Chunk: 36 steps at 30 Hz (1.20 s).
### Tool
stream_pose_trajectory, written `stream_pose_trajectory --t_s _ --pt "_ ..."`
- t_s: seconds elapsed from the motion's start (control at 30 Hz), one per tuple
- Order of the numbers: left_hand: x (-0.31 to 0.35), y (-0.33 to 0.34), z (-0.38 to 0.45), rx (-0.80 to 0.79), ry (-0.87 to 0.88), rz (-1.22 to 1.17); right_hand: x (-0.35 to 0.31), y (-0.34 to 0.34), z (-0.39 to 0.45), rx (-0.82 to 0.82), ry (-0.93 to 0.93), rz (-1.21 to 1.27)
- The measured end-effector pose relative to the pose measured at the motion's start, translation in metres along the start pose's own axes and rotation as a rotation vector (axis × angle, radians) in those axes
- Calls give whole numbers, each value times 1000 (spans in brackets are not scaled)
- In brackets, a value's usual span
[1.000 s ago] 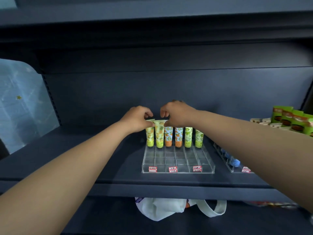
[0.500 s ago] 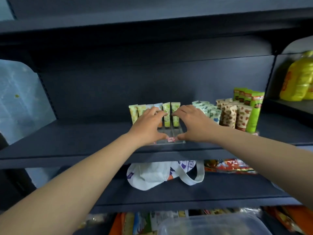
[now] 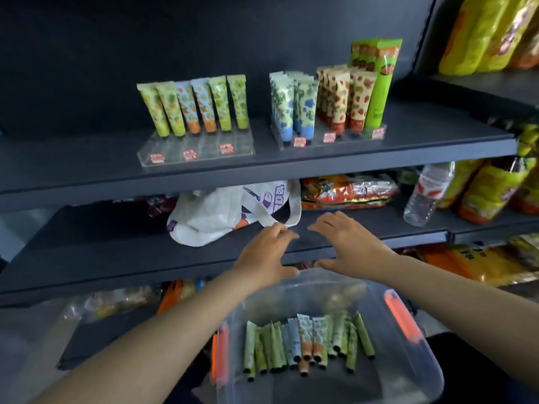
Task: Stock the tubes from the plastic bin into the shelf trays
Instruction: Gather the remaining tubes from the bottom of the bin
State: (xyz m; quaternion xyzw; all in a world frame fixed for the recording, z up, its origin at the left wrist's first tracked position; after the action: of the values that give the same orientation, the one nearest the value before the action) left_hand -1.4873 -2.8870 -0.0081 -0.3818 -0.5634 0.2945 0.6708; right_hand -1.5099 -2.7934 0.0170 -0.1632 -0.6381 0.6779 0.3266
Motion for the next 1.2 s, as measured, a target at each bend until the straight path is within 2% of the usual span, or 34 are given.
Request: stream_pose_trajectory --t_s 0.2,0.43,0.57,0.8,0.93,1.2 --pt "-44 114 0 -193 -178 -125 19 111 -37 -249 129 102" --pt "-80 226 10 -359 -378 -229 44 226 -94 -507 455 397" --pt "-82 279 18 -401 -458 -331 39 281 -131 -684 668 547" --pt "-88 340 28 -433 -594 -478 21 343 -169 -881 847 706" --pt "-95 359 30 -416 -644 -499 14 367 -183 -945 914 746" --pt "-102 367 38 -310 -734 -511 12 389 -193 -855 1127 882"
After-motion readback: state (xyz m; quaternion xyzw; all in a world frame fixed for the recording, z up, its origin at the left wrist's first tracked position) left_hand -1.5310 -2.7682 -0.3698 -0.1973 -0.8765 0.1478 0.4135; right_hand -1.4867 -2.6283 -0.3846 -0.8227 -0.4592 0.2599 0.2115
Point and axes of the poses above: each hand's wrist, its own z-axis towards the middle knuckle, its own y-axis out of the palm, x = y × z, the point moved 10 cm from there along z, towards the middle knuckle, and after that the axes turned 15 degrees about -z, right-handed, at the moved point
